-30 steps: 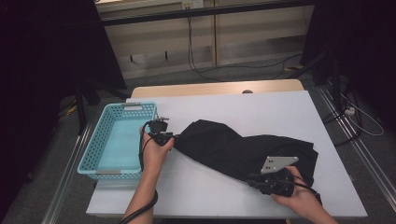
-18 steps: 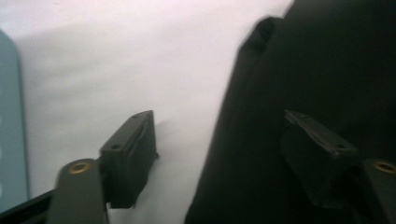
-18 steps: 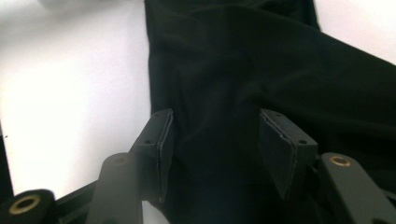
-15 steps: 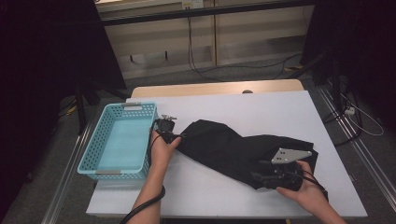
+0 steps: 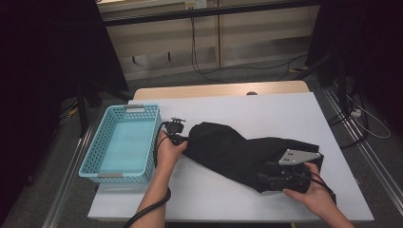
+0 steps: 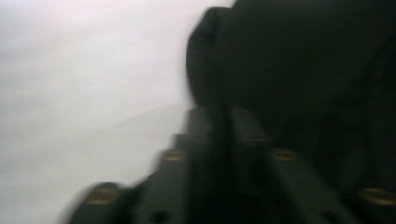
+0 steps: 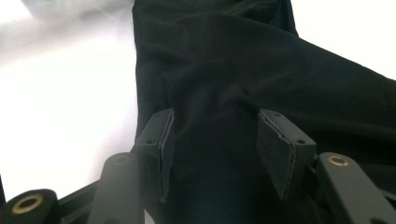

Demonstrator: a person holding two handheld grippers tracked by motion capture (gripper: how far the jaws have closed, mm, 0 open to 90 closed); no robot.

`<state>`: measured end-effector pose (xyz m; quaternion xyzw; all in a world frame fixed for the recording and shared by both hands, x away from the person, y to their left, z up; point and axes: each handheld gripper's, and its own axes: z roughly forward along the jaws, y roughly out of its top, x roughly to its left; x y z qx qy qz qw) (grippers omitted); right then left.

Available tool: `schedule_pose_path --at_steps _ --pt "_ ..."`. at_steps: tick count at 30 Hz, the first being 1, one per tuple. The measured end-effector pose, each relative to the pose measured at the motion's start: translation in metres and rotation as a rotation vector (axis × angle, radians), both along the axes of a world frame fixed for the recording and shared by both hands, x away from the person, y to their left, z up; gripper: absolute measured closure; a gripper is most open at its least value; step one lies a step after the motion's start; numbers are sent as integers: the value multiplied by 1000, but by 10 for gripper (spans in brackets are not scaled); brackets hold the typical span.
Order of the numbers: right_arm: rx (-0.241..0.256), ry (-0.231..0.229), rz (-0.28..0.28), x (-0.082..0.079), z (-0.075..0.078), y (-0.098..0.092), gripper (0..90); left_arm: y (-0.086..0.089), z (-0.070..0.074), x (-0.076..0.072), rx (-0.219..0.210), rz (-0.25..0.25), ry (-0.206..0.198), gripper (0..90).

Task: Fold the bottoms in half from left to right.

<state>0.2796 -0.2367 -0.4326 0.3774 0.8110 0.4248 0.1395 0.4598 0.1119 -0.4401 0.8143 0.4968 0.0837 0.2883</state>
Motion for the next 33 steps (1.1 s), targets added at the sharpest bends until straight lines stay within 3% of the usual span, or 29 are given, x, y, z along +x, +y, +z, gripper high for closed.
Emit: schedule_pose_path --at_steps 3,6,8,10,15,16,18,23,28,33 --pt "0 0 -3 0 0 -1 473 1 5 3 9 10 -7 882" --pt "0 -1 -8 0 -1 -3 450 13 14 9 -3 43 -31 884" --pt "-3 -5 -17 1 -1 -5 421 21 20 13 24 63 -46 885" --pt "-13 -6 -29 2 -1 -7 418 31 24 18 25 89 -61 884" --pt "-33 -14 -64 5 -1 -15 415 32 23 19 15 69 -47 865" --pt "-34 -13 -72 6 -1 -16 415 30 23 18 13 64 -63 836" --pt "-34 -6 -77 7 -2 -20 421 28 22 16 -2 63 -82 666" --pt "-56 12 -67 4 -6 -20 450 23 24 8 -50 22 -86 391" --pt "-69 24 -46 0 -7 -18 474 19 29 -6 -45 -16 -117 265" --pt "-63 4 -76 -5 1 -29 492 14 25 -20 -42 -54 -131 207"
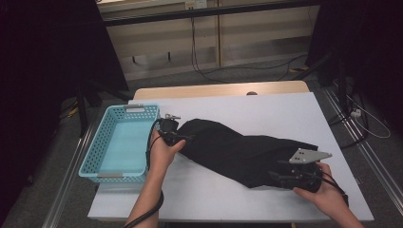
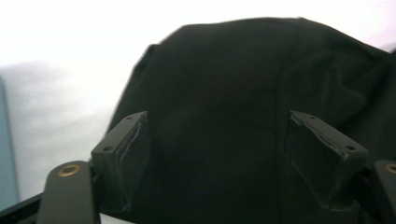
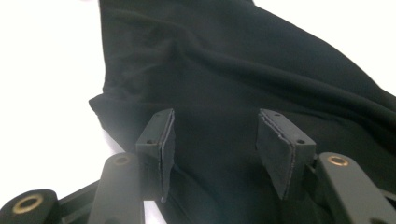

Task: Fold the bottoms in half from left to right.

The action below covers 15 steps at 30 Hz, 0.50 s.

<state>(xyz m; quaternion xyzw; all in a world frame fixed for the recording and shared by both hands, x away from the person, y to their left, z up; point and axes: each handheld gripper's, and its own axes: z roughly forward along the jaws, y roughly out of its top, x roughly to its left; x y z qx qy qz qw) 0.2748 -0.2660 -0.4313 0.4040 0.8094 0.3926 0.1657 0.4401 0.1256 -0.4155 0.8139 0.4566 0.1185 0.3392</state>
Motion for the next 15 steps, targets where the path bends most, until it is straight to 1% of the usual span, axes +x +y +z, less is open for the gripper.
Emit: schedule_pose_path --at_steps 2,3,6,8,9,10,11,13,15 --pt "2 14 -5 -3 -3 -4 498 -2 -1 -5 -3 -11 -9 199" --pt "5 24 1 -5 -5 -3 499 -3 -2 -8 -9 -18 -4 192" --pt "11 34 19 -10 -7 2 486 -6 -3 -15 -12 -29 -12 184" --pt "15 24 36 -15 -5 9 454 -8 -4 -18 -19 -33 -14 178" --pt "13 21 49 -17 -4 12 450 -8 -3 -20 -19 -41 -9 177" --pt "9 18 58 -19 -4 13 447 -9 -3 -21 -19 -42 -23 176" --pt "7 10 66 -22 -3 16 447 -9 -1 -21 -11 -50 -23 176" --pt "-23 0 66 -25 -5 20 457 -9 1 -22 -23 -39 -36 176" --pt "-59 8 81 -27 -12 24 496 -10 1 -23 -25 -49 -39 176"
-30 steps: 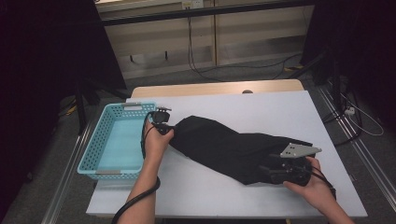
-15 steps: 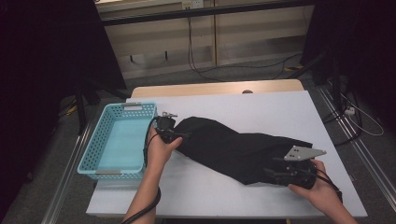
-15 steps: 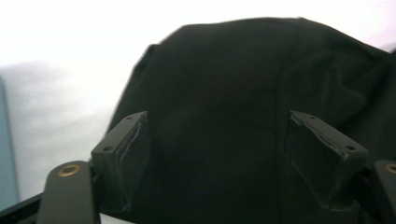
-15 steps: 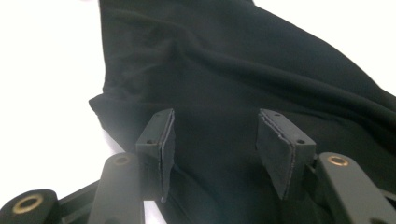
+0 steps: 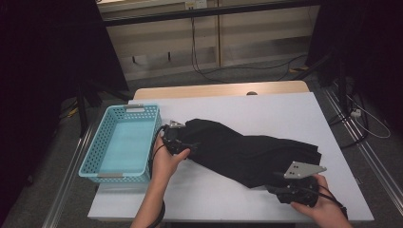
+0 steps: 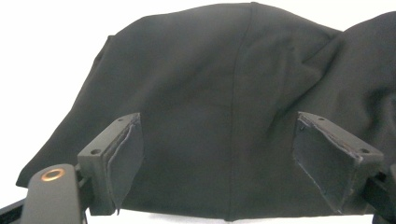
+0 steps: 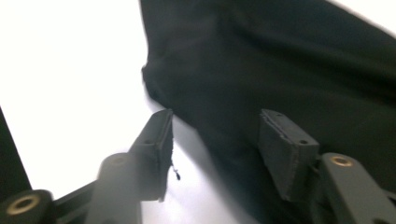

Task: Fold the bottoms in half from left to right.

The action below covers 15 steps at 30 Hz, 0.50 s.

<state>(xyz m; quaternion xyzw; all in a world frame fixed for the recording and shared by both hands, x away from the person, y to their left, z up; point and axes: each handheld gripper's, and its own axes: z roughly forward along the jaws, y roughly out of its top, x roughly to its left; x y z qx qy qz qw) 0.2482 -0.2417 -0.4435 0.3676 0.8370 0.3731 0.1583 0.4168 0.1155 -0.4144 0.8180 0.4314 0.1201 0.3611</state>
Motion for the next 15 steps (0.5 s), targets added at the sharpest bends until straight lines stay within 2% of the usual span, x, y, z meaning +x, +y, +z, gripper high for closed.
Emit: schedule_pose_path --at_steps 1,2,4,5,6,7,12,14,15 --pt "-19 -1 -3 1 -2 1 526 0 -1 -1 -4 3 2 176" --pt "-39 -1 -4 2 -5 1 595 -1 -3 -1 1 3 2 176" --pt "-44 1 -8 5 -8 0 762 0 -4 -1 13 -9 18 176" --pt "-42 0 -17 6 -7 -2 845 0 -5 -1 14 -4 9 176" --pt "-32 7 -13 6 -6 -4 865 -1 -6 -1 7 -3 9 176" --pt "-15 13 -9 5 -3 -6 874 0 -6 -1 10 -7 12 176" --pt "-2 30 37 -12 4 -8 871 0 -3 -1 3 -10 1 176" --pt "6 55 54 -18 1 -7 846 -2 -3 -1 -4 -8 1 176" --pt "11 64 58 -21 -1 -6 801 -2 -3 -1 3 -11 0 176"
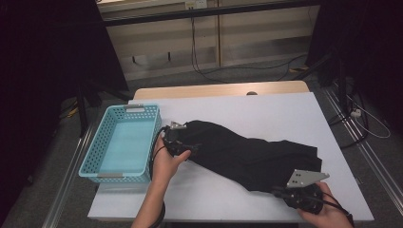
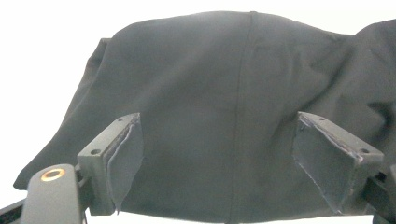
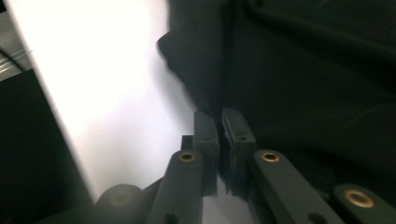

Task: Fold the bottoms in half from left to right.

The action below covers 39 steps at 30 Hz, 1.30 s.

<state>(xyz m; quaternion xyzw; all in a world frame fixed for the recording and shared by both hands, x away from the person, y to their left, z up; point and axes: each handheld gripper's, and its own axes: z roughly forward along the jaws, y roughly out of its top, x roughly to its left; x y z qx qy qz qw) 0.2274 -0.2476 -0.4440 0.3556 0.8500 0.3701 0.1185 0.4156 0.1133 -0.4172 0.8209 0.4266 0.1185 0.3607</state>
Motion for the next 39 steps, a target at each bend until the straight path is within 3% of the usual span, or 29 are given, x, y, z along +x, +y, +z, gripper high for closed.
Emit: schedule_pose_path --at_steps 3,7,8,12,17,20,22,26,28,30,31,32,33,34,37,39 --pt "2 -22 -28 0 3 -3 613 -3 -2 0 1 2 -3 176" --pt "15 -65 -154 14 12 -29 528 -4 -3 1 13 -16 7 175" --pt "8 -78 -209 19 13 -40 507 -6 -3 1 4 -6 0 173" --pt "-16 -85 -334 33 11 -71 502 -8 -2 2 1 -15 -3 172" --pt "-58 -68 -384 35 5 -83 521 -9 -3 3 1 -16 -7 172" --pt "-118 -82 -419 38 1 -87 495 -9 -3 2 5 -20 -2 172" --pt "-98 -88 -451 41 3 -93 492 -9 -3 2 1 -24 -2 172" --pt "-110 -81 -534 50 1 -108 492 -9 -1 1 -12 -26 -6 172" --pt "-82 -74 -588 53 -3 -114 531 -9 -1 1 -18 -26 -7 172" --pt "-66 -37 -607 57 -8 -117 536 -8 0 2 -10 -27 -9 172" --pt "-34 -25 -605 58 -10 -118 574 -7 0 2 -14 -25 -6 172" --pt "0 -5 -605 59 -11 -120 635 -6 0 2 -12 -23 -5 172" --pt "12 4 -588 61 -10 -121 798 -6 -1 2 -11 -21 -5 172" --pt "32 25 -548 62 -9 -120 878 -6 -1 3 -9 -22 -4 172" --pt "-7 31 -514 67 -5 -116 887 -6 -1 2 -11 -21 -8 172" --pt "-19 -8 -536 70 0 -120 889 -6 0 2 -17 -25 -5 172"
